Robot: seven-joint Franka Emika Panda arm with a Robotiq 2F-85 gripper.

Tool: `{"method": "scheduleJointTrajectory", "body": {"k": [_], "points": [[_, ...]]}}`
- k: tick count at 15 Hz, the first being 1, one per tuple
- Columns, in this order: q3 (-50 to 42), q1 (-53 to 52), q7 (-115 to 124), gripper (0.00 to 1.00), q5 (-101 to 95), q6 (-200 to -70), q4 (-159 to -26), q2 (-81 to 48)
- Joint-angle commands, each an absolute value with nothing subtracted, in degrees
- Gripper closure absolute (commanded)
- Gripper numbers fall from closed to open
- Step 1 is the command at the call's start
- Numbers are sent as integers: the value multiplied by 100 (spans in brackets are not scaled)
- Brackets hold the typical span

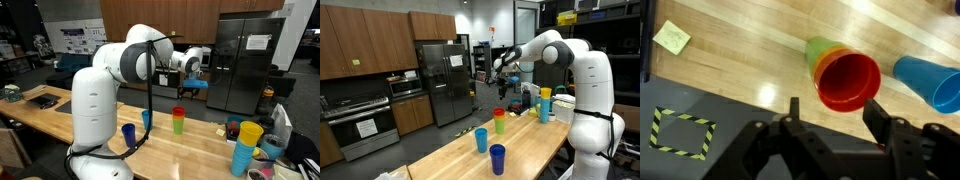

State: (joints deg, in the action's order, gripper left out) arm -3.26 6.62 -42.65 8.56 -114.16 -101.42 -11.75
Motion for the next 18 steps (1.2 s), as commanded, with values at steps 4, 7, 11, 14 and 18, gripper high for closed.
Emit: {"method": "scheduleJointTrajectory", "body": {"k": [4,7,11,14,18], "points": [[-199,592,-4297,0,267,-11169,-9997,-1223],[-182,564,-4477,0,-230,-10887,-9641,-1333],[-147,551,-4883,0,-601,-10626,-9394,-1305],[-146,563,-4777,0,-490,-10744,-9524,-1252],[-141,561,-4805,0,-501,-10736,-9511,-1270]]}}
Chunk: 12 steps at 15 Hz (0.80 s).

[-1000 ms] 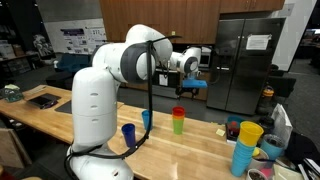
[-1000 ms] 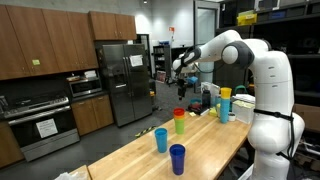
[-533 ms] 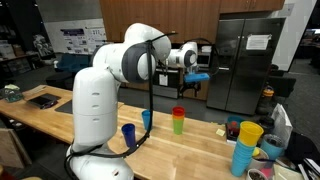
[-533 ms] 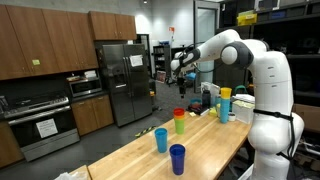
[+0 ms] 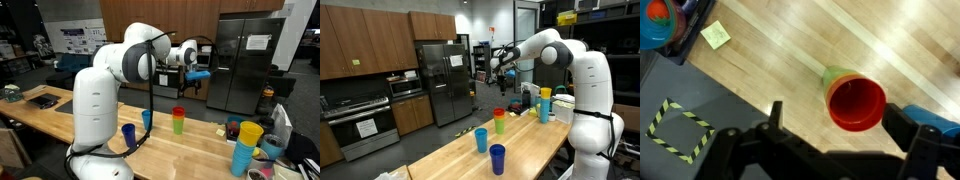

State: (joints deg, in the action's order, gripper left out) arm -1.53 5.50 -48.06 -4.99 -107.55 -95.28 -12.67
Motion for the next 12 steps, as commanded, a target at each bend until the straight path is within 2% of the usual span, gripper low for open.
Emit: {"method": "scheduleJointTrajectory", "body": {"k": [1,12], "points": [[-141,561,-4806,0,-502,-10736,-9511,-1272],[76,292,-4841,0,-740,-10912,-9921,-1170]]}}
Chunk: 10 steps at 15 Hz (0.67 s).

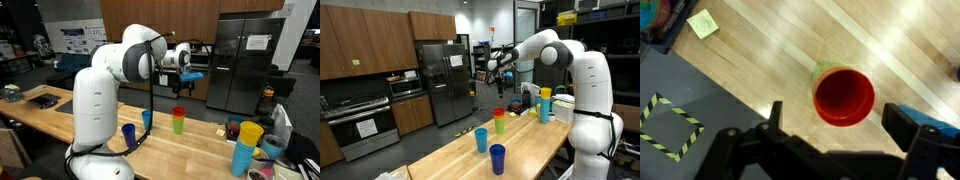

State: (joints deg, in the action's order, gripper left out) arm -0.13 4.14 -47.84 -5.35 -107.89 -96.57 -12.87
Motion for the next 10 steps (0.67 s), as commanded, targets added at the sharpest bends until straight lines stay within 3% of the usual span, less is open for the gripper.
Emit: {"method": "scheduleJointTrajectory", "body": {"k": [1,10], "points": [[112,247,-4886,0,-794,-10902,-9946,-1189],[249,91,-5154,0,-1165,-11070,-10450,-1087]]}}
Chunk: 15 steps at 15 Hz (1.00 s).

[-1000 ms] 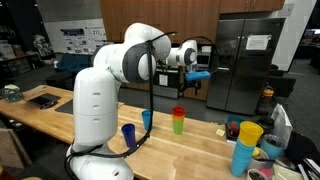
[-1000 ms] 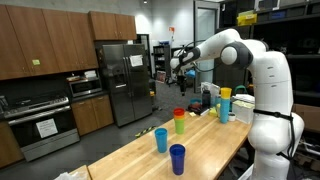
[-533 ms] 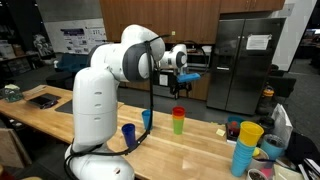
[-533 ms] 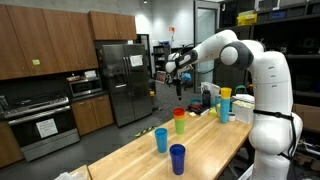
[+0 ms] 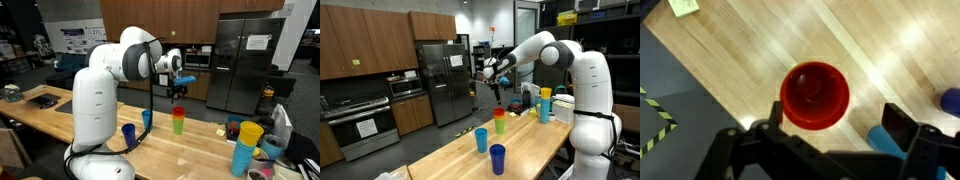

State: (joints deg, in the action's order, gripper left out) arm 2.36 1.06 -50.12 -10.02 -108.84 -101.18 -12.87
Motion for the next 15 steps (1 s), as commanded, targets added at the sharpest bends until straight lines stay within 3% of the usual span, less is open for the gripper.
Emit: {"method": "scheduleJointTrajectory", "body": {"k": [1,15], "points": [[259,82,-5174,0,-1195,-11120,-10539,-1066],[552,-308,-5240,0,-1562,-11876,-12006,-340]]}}
